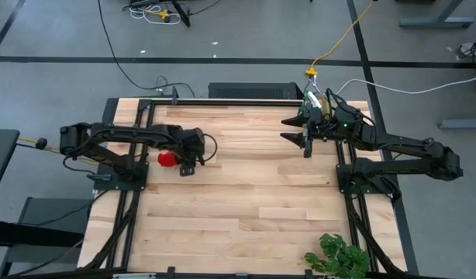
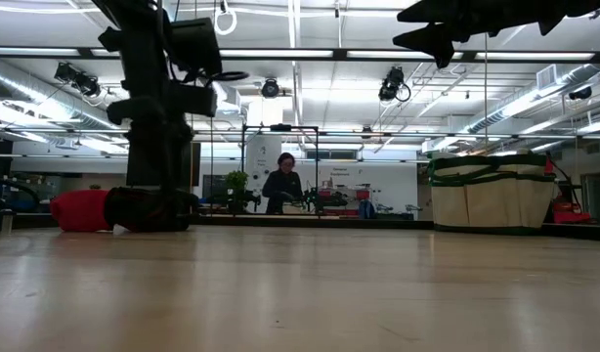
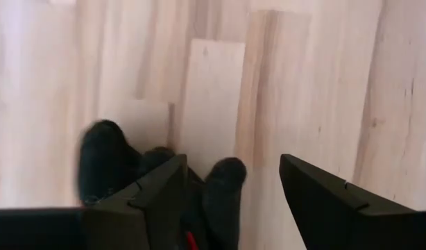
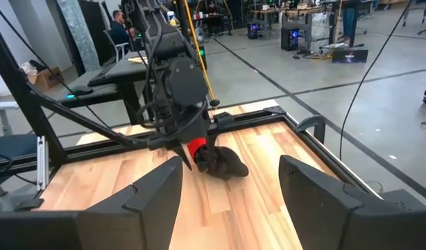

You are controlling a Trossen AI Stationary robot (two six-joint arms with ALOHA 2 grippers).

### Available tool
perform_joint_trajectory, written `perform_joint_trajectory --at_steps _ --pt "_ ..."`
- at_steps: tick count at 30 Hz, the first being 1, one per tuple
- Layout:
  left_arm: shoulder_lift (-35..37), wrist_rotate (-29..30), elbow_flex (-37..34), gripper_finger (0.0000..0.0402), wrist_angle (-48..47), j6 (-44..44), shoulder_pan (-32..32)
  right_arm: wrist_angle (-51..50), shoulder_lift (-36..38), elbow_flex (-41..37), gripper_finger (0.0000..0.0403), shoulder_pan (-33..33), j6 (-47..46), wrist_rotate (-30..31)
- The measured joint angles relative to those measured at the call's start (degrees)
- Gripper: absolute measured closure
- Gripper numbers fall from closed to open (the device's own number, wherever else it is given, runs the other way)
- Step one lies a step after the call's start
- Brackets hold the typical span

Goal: Pick & Place Garden tools in Gardening bag
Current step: Put the pair of gloves into the gardening bag

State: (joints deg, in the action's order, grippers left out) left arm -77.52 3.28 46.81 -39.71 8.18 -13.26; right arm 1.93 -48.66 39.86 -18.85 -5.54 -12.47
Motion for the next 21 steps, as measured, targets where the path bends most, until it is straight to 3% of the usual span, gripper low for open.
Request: perform_joint_trajectory --at_steps 9,21 --pt "-0.43 1.39 0.45 0.0165 -1.24 7.3 0.0 0.0 0.0 0.0 0.0163 -0.01 0.0 -0.09" --pt "-0.41 0.31 -3.94 0.0165 -0.03 5.78 -0.07 -0.02 0.0 -0.01 0.0163 0.0 0.1 -0.04"
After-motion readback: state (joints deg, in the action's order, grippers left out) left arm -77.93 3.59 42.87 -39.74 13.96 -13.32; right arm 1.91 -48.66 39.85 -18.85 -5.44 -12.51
